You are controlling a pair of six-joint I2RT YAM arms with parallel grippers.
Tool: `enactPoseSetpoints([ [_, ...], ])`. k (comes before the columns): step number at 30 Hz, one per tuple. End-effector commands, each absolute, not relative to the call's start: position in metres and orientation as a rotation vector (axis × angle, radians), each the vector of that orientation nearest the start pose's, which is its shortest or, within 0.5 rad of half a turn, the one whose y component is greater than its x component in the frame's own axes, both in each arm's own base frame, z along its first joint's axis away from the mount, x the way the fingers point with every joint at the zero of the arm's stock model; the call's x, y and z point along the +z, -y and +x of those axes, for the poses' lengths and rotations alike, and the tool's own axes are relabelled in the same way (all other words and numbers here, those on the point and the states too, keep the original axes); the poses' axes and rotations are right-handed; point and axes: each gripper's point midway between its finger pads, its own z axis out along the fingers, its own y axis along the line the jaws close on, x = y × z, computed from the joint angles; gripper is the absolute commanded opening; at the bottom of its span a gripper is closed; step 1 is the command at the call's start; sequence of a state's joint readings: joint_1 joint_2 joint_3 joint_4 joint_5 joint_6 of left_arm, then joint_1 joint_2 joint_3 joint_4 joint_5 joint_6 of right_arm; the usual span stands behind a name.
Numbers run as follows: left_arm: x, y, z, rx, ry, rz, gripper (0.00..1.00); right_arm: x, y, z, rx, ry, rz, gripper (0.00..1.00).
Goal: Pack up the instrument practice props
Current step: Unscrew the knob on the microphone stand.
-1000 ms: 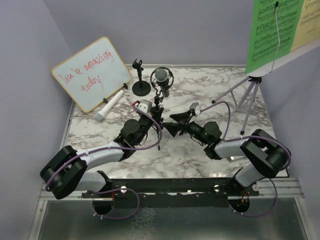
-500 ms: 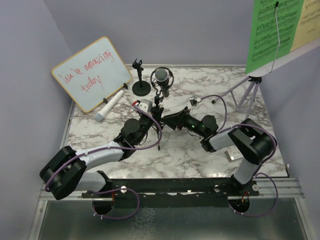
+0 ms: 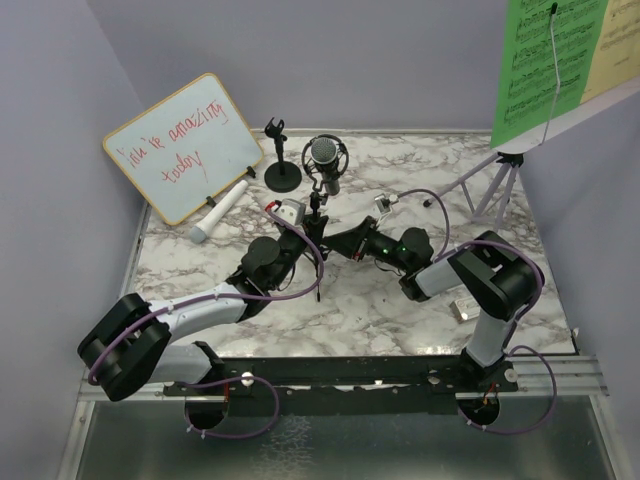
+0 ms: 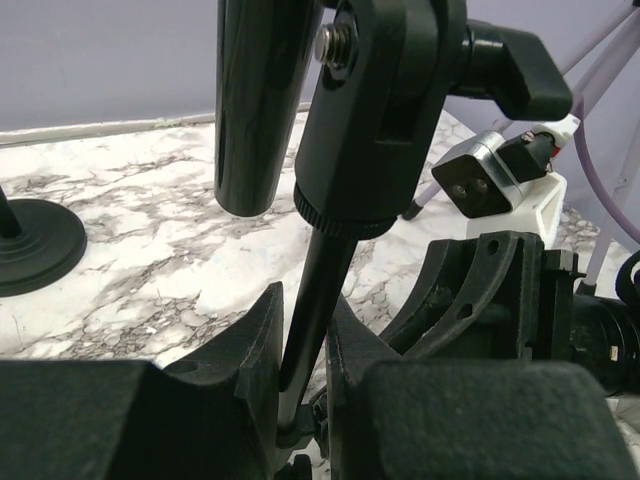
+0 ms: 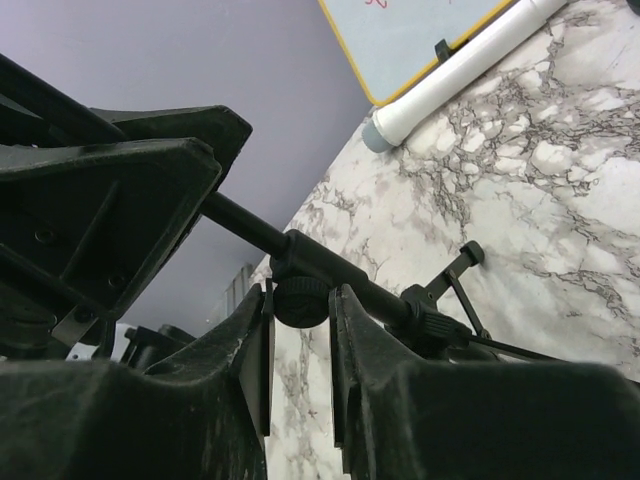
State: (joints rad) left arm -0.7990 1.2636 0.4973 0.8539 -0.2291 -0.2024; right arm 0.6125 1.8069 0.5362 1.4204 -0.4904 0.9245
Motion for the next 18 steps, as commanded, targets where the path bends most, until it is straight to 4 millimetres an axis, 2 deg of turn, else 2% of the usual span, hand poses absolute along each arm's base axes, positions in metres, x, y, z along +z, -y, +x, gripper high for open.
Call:
enactPoseSetpoints([
  [1, 0.200, 0.279, 0.296, -0.704, -1.591, 0.268, 0.01, 0.158, -0.337, 0.282, 1.600, -1.637, -0.244, 0.18],
  [4, 0.202, 0.279, 0.296, -0.707, -1.588, 0.269, 0.01, 0.155, -0.340, 0.280, 1.575, -1.634, -0.323, 0.02],
  [5, 0.202, 0.279, 0.296, -0.707, -1.588, 0.268, 0.01, 0.152, -0.342, 0.280, 1.549, -1.635, -0.371, 0.00],
  [9, 0.201, 0.281, 0.296, -0.713, -1.592, 0.270, 0.01, 0.140, -0.342, 0.284, 1.378, -1.586, -0.583, 0.00],
  [12, 0.201, 0.281, 0.295, -0.717, -1.595, 0.271, 0.01, 0.133, -0.338, 0.295, 1.208, -1.542, -0.709, 0.01],
  [18, 0.200, 0.283, 0.295, -0.727, -1.601, 0.274, 0.01, 0.127, -0.334, 0.314, 0.779, -1.366, -1.023, 0.00],
])
